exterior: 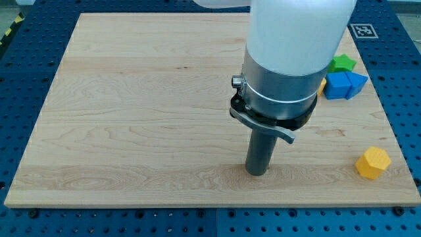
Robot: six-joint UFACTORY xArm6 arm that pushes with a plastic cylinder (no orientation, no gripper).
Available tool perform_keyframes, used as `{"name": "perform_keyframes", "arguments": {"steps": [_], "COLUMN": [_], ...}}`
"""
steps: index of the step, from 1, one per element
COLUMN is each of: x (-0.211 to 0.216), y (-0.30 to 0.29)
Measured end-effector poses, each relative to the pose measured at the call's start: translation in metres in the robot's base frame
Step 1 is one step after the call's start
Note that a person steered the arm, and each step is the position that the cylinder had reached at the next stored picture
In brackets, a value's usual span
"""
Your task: Slide the yellow hexagon towards the center
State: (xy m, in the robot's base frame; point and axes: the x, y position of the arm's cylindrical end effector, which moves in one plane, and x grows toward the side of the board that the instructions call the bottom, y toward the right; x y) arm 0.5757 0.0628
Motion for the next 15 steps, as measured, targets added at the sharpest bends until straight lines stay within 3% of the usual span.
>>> {"name": "perform_keyframes", "arguments": {"steps": [3, 4, 5, 7, 8, 9, 10, 12, 15], "x": [-0.006, -0.049, -0.073, -0.071, -0.025, 0.012, 0.011, 0.008, -0.019], "y": [0.0, 0.013, 0.059, 0.198, 0.233, 0.227, 0.223, 0.158, 0.141]}}
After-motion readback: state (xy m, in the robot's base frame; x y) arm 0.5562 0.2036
